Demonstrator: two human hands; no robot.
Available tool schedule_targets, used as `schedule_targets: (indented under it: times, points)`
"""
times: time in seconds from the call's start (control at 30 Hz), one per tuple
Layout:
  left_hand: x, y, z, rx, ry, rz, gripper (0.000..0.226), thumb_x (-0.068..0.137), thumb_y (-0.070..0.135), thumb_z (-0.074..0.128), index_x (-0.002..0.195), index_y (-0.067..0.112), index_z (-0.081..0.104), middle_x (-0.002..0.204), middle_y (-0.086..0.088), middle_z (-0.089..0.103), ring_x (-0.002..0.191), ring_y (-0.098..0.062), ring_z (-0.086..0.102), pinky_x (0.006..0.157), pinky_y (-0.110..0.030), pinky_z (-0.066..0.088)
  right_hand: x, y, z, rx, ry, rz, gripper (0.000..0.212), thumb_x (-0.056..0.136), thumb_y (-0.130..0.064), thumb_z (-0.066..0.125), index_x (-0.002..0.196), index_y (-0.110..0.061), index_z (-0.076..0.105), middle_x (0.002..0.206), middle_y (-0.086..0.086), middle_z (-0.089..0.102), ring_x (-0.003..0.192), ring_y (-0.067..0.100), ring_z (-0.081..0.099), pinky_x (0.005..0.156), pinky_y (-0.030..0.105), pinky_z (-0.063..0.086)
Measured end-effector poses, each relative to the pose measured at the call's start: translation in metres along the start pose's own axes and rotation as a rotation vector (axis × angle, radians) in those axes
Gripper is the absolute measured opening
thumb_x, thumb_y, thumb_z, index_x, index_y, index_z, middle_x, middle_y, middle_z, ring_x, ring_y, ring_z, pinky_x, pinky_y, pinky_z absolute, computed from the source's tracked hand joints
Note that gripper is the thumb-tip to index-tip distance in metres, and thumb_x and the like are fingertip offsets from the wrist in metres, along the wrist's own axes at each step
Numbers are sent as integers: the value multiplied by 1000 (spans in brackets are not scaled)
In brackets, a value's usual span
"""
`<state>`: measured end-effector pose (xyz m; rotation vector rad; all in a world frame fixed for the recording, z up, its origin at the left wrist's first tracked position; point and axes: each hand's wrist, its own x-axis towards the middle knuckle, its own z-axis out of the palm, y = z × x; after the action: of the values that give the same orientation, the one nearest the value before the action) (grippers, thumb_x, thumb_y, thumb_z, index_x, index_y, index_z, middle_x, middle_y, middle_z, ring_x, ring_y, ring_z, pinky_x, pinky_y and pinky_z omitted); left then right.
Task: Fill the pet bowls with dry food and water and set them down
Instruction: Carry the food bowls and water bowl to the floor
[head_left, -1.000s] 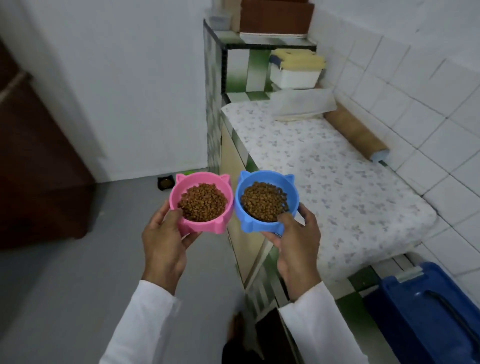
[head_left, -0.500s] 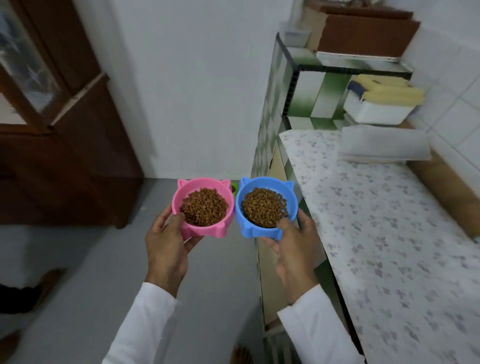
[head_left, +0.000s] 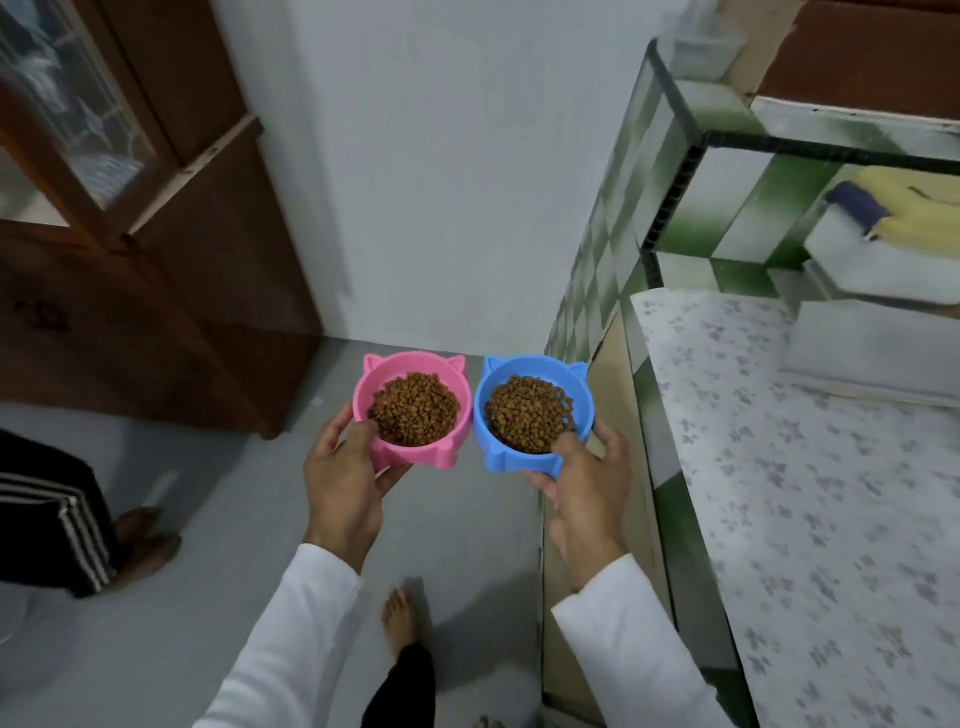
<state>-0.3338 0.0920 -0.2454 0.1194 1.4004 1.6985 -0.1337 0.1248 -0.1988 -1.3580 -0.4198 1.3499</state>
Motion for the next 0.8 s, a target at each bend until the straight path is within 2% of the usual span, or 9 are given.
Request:
schedule_targets:
  times: [0.27, 0.43, 0.6, 0.8]
  points:
    - [93, 11, 31, -1, 15, -21, 39, 98, 9, 59, 134, 23, 65, 125, -10, 71, 107, -36, 72, 75, -43, 62, 72, 10, 70, -17, 12, 29, 43, 89, 7, 60, 112, -29, 58, 122, 13, 64, 103, 32, 71, 65, 43, 63]
    - [155, 29, 55, 13, 12, -21, 38, 99, 10, 60, 135, 21, 64, 122, -8, 73, 107, -34, 73, 75, -43, 62, 117, 13, 121, -19, 43, 62, 48, 90, 7, 61, 129, -21, 55, 117, 11, 65, 99, 29, 71, 67, 45, 63]
    - [212, 42, 79, 19, -10, -35, 38, 99, 10, 63, 136, 21, 63, 120, -7, 74, 107, -33, 73, 77, -46, 63, 159, 16, 165, 29, 61, 62, 50, 88, 10, 58, 128, -20, 55, 118, 11, 63, 101, 34, 70, 72, 57, 62]
    - [261, 40, 102, 28, -1, -64, 39, 99, 10, 63, 137, 22, 62, 111, -1, 77, 104, -32, 74, 79, -46, 63, 204, 20, 198, 9, 81, 86, 53, 87, 9, 60, 130, -22, 54, 118, 9, 61, 102, 33, 70, 71, 54, 62]
